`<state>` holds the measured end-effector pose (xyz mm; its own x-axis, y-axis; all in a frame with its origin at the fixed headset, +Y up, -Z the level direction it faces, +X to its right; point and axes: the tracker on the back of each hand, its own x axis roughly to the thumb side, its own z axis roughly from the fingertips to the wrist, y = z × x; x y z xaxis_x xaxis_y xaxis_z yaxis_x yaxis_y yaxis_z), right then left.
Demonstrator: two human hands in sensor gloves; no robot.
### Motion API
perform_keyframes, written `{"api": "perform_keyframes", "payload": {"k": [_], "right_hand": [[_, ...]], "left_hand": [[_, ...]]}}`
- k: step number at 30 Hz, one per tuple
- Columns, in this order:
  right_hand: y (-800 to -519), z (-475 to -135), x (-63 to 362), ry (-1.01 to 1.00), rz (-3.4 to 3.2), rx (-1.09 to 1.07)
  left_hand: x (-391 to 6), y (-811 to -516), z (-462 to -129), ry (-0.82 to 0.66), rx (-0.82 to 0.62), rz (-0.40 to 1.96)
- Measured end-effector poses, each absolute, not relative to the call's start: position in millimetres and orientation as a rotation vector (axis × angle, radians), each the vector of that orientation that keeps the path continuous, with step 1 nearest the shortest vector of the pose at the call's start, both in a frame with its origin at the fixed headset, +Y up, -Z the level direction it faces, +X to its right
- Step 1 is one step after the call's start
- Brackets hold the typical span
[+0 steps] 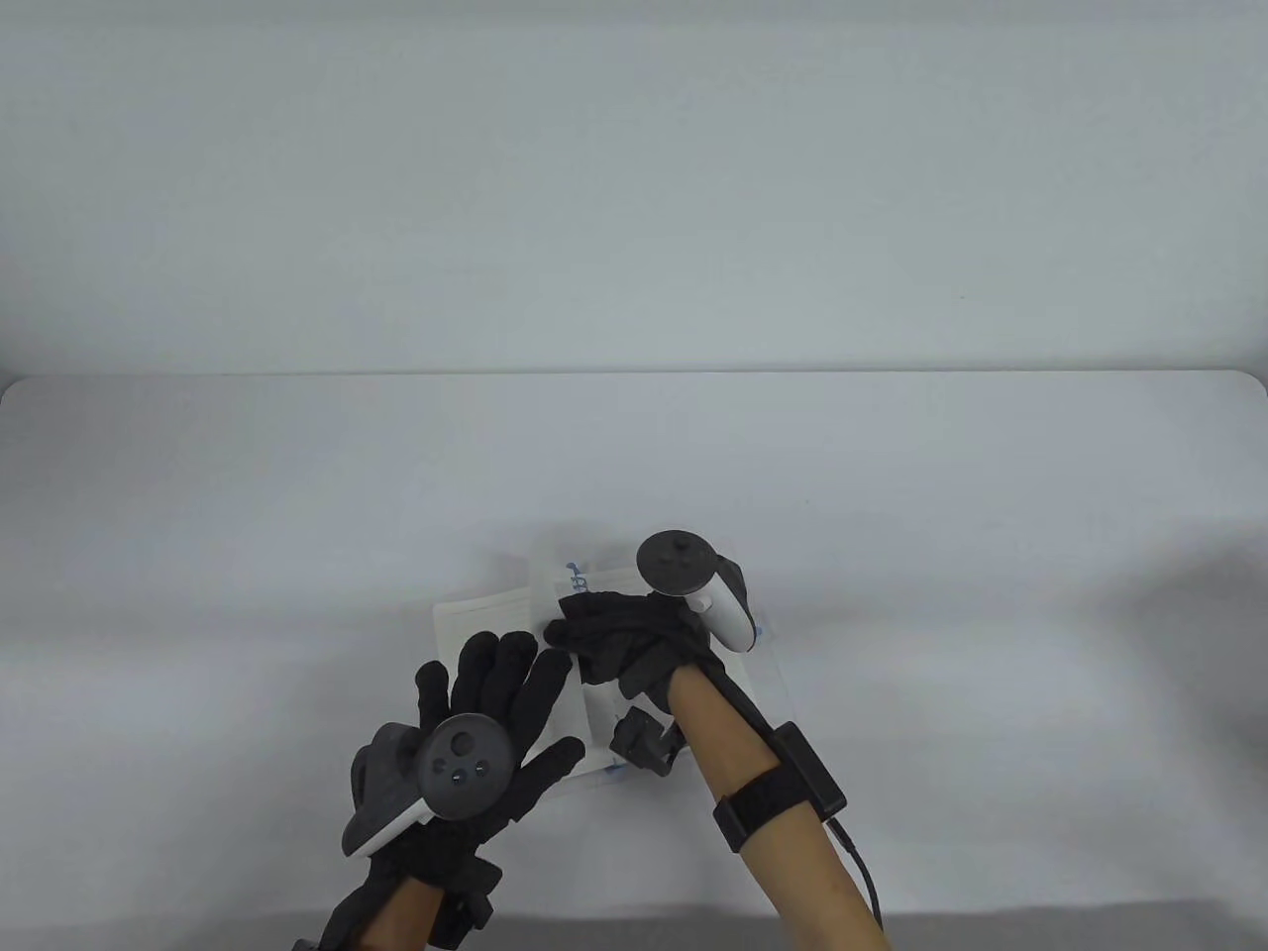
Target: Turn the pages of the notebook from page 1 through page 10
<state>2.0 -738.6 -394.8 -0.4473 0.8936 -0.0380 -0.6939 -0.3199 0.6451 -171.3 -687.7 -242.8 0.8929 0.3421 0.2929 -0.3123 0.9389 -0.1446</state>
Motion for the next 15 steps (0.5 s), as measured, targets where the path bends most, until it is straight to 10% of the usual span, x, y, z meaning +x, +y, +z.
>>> {"api": "perform_keyframes", "payload": {"k": [15], "right_hand": [[-747.2, -394.5, -11.3, 0.763, 1.877, 0.427]], "left_hand": [[-172.3, -687.1, -242.4, -0.318, -0.094, 0.349]]}}
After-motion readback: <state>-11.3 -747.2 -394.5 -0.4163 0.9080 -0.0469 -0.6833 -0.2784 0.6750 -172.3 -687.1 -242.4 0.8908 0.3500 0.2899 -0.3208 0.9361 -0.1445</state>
